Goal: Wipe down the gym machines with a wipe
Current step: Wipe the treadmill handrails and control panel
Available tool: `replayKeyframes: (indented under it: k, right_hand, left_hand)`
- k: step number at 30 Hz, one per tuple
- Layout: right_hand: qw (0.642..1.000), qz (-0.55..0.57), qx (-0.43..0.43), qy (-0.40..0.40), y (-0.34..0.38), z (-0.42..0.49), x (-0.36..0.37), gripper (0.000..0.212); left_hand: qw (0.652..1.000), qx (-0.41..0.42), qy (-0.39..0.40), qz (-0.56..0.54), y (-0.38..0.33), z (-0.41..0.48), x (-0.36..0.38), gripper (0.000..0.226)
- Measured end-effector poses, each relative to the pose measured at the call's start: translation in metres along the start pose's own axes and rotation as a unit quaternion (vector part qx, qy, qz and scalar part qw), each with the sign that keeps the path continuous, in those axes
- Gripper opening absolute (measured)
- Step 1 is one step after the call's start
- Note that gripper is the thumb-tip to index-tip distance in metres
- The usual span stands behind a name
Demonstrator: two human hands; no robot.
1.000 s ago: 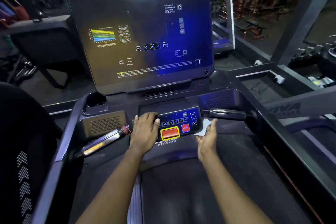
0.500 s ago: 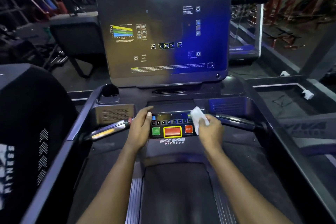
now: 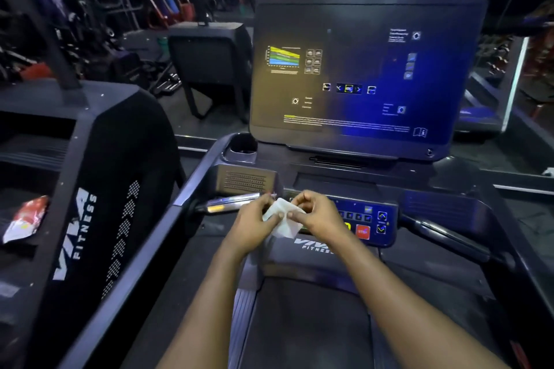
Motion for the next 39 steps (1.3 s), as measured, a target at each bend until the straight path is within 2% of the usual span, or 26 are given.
replayKeyframes:
  k: [2,4,5,7,9,11,13,16,21,29,34,39]
  right_hand:
    - [0.997,-0.031,-0.022,-0.063,-0.001,0.008,0.0,0.017]
    - [0.983,-0.094,-0.054,-0.145,-0.002,0.018,-0.009,0.018]
    - [0.973,-0.138,-0.063,-0.172,-0.003,0.021,-0.015,0.024]
    - [0.961,-0.21,-0.053,-0.174,-0.005,0.029,-0.026,0.036]
    - [0.953,-0.272,-0.033,-0.127,-0.011,0.034,-0.032,0.04]
    - [0.933,-0.344,-0.059,-0.09,-0.019,0.033,-0.033,0.041]
    - [0.923,-0.363,-0.091,-0.09,-0.024,0.029,-0.034,0.042]
    - [0.919,-0.369,-0.108,-0.091,-0.026,0.029,-0.037,0.042]
    - [0.91,-0.386,-0.119,-0.091,-0.027,0.028,-0.035,0.043]
    - [0.903,-0.401,-0.117,-0.099,-0.029,0.027,-0.031,0.043]
    - [0.901,-0.4,-0.132,-0.1,-0.031,0.027,-0.031,0.041]
    - [0.901,-0.401,-0.129,-0.105,-0.031,0.027,-0.03,0.042]
  left_hand:
    - [0.995,-0.042,-0.084,0.027,0.008,-0.004,-0.005,0.016]
    - [0.98,-0.113,-0.164,0.028,0.019,-0.01,-0.006,0.006]
    - [0.971,-0.151,-0.185,0.026,0.024,-0.012,-0.004,0.007]
    - [0.957,-0.206,-0.201,0.025,0.029,-0.016,0.008,0.019]
    - [0.958,-0.215,-0.191,0.015,0.023,-0.016,0.026,0.026]
    - [0.963,-0.211,-0.165,0.017,0.011,-0.012,0.049,0.034]
    - [0.97,-0.198,-0.139,0.02,-0.003,-0.009,0.073,0.045]
    - [0.97,-0.184,-0.151,-0.043,-0.017,-0.014,0.101,0.057]
    - [0.965,-0.194,-0.135,-0.11,-0.014,0.001,0.103,0.052]
    - [0.962,-0.197,-0.129,-0.134,-0.014,-0.023,0.113,0.059]
    - [0.958,-0.222,-0.105,-0.146,-0.009,0.011,0.095,0.05]
    - [0.957,-0.208,-0.131,-0.155,-0.013,-0.02,0.112,0.057]
Point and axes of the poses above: each hand's wrist, its own z-axis towards the middle knuckle, its own x-axis out of the palm, y = z × x, the point moved 2 cm from there along z, towards the middle knuckle, and after that the axes turned 9 degrees about z, right-handed, at the moved point
